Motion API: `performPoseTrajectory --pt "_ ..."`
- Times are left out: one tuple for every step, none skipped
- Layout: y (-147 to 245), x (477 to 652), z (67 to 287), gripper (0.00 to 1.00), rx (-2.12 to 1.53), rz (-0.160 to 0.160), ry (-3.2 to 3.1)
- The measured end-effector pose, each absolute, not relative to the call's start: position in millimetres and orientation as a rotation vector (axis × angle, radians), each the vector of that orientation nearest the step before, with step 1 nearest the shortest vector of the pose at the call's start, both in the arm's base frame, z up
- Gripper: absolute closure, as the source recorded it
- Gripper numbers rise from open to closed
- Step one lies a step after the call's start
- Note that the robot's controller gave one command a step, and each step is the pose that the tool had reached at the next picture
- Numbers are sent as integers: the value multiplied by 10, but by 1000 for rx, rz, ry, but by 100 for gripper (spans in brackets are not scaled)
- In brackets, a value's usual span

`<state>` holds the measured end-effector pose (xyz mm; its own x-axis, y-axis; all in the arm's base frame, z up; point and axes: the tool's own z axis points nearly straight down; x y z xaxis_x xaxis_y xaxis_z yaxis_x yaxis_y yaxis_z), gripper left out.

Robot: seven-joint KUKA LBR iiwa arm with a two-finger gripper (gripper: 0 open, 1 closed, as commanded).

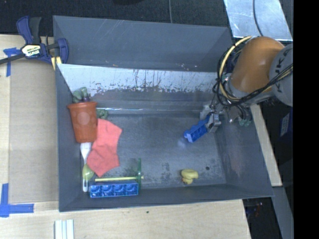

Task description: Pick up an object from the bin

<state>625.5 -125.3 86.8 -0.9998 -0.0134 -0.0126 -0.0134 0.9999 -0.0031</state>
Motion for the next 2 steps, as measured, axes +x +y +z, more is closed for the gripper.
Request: performPoseTrajectory --pt "-1249 6108 1303 100 -241 -4 3125" --pt "-1291 6117 2056 100 -255 -4 3123"
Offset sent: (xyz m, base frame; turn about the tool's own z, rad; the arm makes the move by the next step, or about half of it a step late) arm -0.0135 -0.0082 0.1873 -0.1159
